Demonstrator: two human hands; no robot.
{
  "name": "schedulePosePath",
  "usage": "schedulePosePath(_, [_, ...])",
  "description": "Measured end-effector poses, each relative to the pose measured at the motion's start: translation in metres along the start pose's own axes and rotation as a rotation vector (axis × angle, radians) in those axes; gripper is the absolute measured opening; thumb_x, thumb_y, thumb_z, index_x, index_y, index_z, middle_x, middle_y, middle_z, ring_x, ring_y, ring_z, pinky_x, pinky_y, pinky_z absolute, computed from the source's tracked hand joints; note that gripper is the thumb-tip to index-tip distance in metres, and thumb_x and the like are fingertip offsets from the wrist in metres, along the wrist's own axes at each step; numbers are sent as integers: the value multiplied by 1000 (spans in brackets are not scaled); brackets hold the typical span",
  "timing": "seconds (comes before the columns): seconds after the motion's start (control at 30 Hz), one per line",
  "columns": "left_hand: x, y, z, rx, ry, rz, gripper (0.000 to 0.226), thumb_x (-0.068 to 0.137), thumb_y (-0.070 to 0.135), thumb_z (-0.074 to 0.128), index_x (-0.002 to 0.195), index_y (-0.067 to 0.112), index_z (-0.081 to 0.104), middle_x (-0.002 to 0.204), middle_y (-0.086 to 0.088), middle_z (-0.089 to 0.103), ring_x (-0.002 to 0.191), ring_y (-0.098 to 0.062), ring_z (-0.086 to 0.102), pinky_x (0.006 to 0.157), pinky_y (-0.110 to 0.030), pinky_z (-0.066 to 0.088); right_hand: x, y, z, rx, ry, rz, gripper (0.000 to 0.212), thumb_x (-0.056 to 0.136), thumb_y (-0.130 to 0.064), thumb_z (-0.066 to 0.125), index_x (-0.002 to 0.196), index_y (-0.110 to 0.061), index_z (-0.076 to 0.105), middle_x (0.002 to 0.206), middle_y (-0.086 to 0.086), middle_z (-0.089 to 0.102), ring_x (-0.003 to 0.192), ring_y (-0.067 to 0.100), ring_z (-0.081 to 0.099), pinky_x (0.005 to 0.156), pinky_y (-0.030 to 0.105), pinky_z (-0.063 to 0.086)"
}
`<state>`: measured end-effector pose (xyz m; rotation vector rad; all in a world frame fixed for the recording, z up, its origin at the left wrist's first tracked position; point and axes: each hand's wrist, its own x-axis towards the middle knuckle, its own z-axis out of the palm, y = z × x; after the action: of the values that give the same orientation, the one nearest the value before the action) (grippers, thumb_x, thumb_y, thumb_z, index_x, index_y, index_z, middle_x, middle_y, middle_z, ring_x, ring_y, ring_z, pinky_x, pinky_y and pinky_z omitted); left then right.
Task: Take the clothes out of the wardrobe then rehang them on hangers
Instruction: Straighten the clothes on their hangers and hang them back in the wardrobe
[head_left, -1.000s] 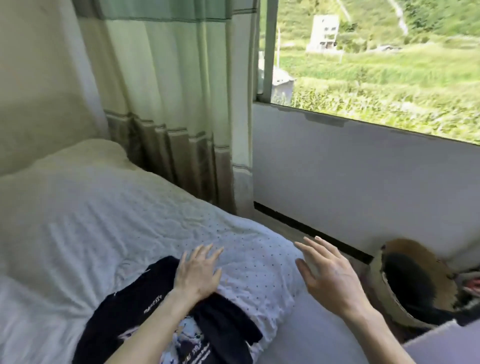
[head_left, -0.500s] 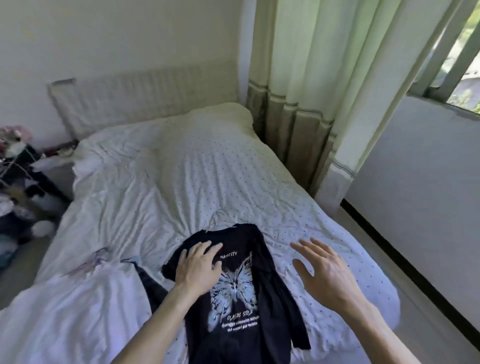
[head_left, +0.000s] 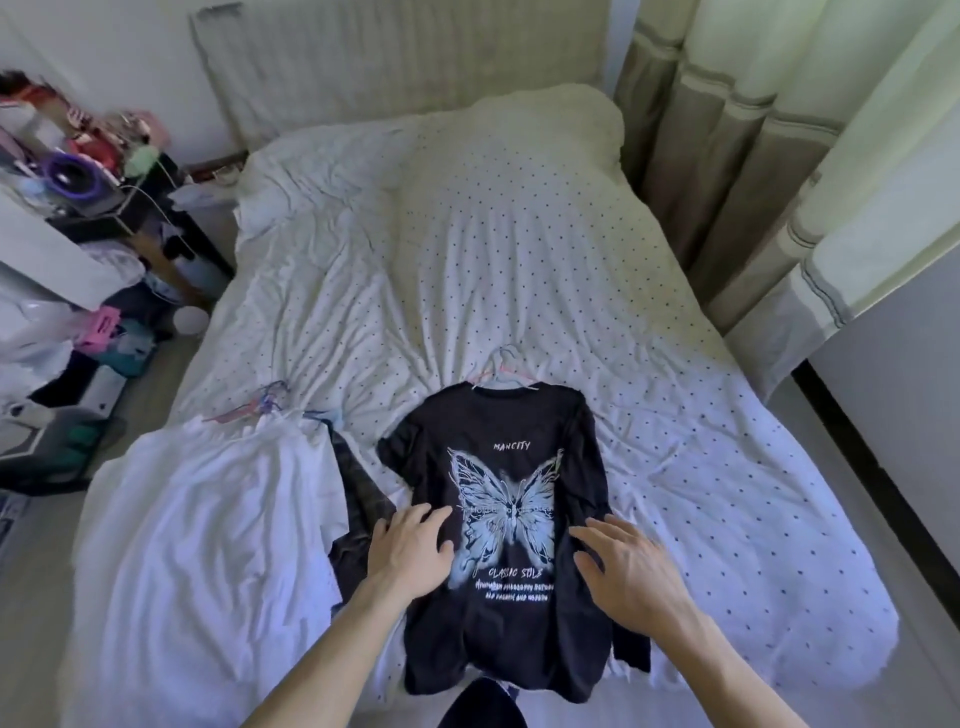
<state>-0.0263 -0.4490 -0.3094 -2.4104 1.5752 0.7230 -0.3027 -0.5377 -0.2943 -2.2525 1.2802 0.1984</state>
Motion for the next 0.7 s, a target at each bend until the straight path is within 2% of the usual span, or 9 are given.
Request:
schedulePosePath(0.27, [112, -26, 19, 29, -318, -24, 57, 99, 41, 41, 153, 31, 32, 154, 3, 39, 143, -22, 34, 116, -47, 28, 113, 8, 41, -5, -247, 127, 39, 100, -38, 38, 133, -29, 57, 137, -12, 58, 140, 20, 40, 111, 35, 38])
schedulePosePath(0.43, [208, -41, 23, 64, -389, -21, 55, 99, 39, 42, 152, 29, 34, 153, -1, 40, 140, -25, 37, 115, -46, 28, 196, 11, 67, -2, -373, 183, 42, 100, -37, 40, 139, -29, 52, 144, -11, 53, 144, 20, 35, 113, 36, 35])
schedulePosePath(0.57, [295, -50, 28, 74, -342, -7, 61, 100, 40, 44, 156, 27, 24, 161, -5, 26, 146, -28, 27, 117, -48, 27, 255, 22, 90, -8, -423, 238, 52, 101, -39, 39, 152, -31, 33, 162, -2, 29, 151, 25, 18, 120, 41, 26])
schedulePosePath(0.7, [379, -54, 34, 80, -183, 3, 67, 99, 38, 46, 158, 25, 18, 164, -10, 17, 149, -30, 23, 119, -45, 25, 297, 36, 111, -65, -460, 250, 62, 102, -43, 35, 158, -33, 11, 167, 3, -4, 154, 29, -5, 124, 48, 12])
